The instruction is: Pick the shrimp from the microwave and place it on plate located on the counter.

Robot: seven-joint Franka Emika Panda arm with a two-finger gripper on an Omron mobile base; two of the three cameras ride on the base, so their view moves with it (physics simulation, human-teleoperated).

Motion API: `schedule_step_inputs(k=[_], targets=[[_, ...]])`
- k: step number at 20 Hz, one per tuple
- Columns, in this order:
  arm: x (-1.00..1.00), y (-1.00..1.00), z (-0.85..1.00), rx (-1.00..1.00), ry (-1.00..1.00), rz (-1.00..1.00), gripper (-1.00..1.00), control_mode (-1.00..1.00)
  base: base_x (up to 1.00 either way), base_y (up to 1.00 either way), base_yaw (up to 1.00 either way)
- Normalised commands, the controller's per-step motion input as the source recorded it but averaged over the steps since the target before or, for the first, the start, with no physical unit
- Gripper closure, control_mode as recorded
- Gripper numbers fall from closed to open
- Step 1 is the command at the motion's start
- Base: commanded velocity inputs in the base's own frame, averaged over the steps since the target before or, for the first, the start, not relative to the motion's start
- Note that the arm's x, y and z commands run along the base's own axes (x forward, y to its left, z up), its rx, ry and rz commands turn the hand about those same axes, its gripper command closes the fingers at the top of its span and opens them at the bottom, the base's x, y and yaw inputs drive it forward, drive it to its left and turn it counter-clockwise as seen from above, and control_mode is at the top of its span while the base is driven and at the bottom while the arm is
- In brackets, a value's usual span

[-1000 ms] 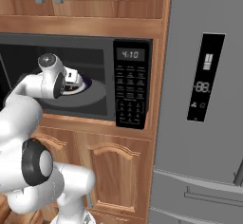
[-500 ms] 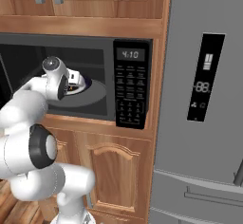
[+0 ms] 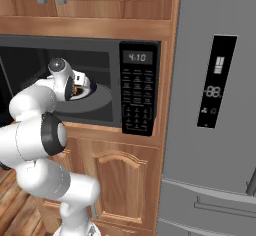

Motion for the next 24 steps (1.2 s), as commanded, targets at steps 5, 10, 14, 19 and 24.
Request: schedule_step_inputs(k=[5,10,14,19,24], targets=[[0.26,0.00,-0.32,0.00,0.00,0.00,-1.00,-1.00,0.00,0.00,0.00],[0.25,0.00,-0.27,0.00,0.00,0.00,-1.00,-1.00,0.00,0.00,0.00],[0.18,0.00,-0.15,0.00,0.00,0.00,1.00,-1.00,0.00,0.00,0.00],[0.03,-0.03,-0.53,0.00,0.00,0.00,1.00,-1.00,0.00,0.00,0.00],[-0.06,-0.05,-0.74,0.00,0.00,0.00,1.00,-1.00,0.00,0.00,0.00]])
